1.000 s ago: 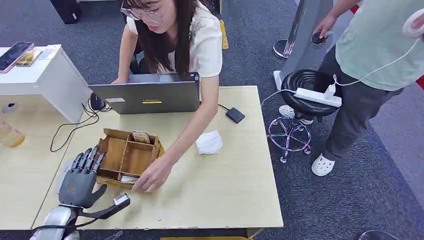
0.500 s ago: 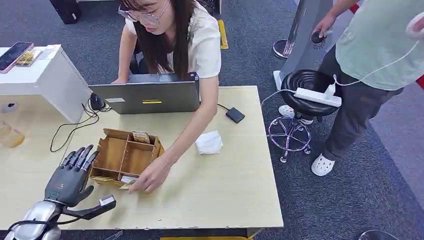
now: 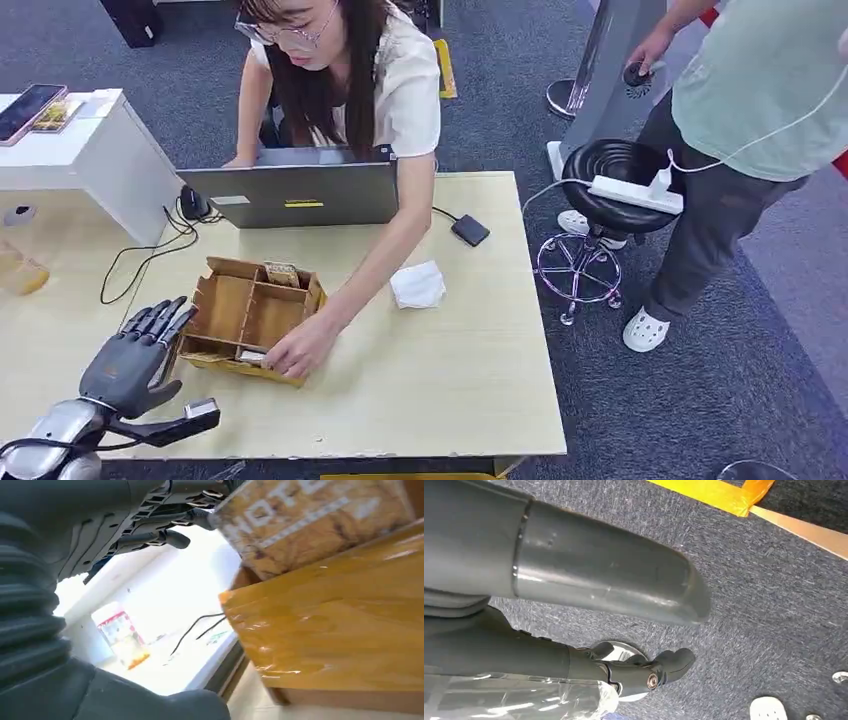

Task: Pass the card to the sensor for recognition and then transmit it.

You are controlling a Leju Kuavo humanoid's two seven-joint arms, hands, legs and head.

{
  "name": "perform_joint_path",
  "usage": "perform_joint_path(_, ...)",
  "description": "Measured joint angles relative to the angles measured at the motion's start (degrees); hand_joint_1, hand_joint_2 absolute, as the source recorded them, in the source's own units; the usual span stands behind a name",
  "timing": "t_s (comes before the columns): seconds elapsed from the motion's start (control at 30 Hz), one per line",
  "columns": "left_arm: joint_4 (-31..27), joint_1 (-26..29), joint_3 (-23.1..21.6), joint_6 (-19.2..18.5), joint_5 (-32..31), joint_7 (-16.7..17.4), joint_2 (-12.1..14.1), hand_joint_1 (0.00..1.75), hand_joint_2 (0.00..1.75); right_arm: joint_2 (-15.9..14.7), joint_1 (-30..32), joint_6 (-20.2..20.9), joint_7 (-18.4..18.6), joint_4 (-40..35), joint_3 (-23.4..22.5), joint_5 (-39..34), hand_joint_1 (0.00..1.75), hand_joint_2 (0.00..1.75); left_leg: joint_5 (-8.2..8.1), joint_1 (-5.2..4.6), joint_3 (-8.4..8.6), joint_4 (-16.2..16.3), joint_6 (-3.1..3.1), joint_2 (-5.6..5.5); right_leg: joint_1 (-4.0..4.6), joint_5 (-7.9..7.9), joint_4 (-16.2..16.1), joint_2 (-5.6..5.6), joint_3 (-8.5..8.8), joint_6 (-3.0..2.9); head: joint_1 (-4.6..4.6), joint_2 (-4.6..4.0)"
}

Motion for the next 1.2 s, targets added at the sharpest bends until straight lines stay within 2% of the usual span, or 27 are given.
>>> perform_joint_path(0.3,-4.4,1.6,-0.8,-6.7,4.2,-2.0,6.2,0.0,1.75,-0.2,0.1,0.0,-0.3,0.0,0.0,-0.6,0.0,0.0,0.0,0.02,0.0,0.0,0.0,0.01,0.02,0.0,0.0,0.01,0.0,0.0,0.02,0.0)
perform_joint_path(0.67,-8.1,2.8,-2.0,-13.3,9.2,-3.4,12.2,0.0,1.75,-0.3,0.1,0.0,-0.7,0.0,0.0,-0.8,0.0,0.0,0.0,0.02,-0.01,0.0,0.0,0.0,0.02,0.0,0.0,0.01,0.0,0.0,0.02,0.0)
perform_joint_path(0.97,-10.0,4.2,-3.4,-15.1,12.0,-3.3,14.4,0.0,1.75,-0.3,0.2,0.0,-0.7,0.0,0.0,-1.0,0.0,0.0,0.0,0.02,-0.01,0.0,0.0,0.0,0.02,0.0,0.0,0.01,0.0,0.0,0.02,0.0)
perform_joint_path(1.2,-11.0,5.6,-4.2,-15.1,12.9,-2.6,15.7,0.0,1.75,-0.3,0.3,0.0,-0.7,0.0,0.0,-1.0,0.0,0.0,0.0,0.02,-0.01,0.0,0.0,0.0,0.02,0.0,0.0,0.01,0.0,0.0,0.02,0.0)
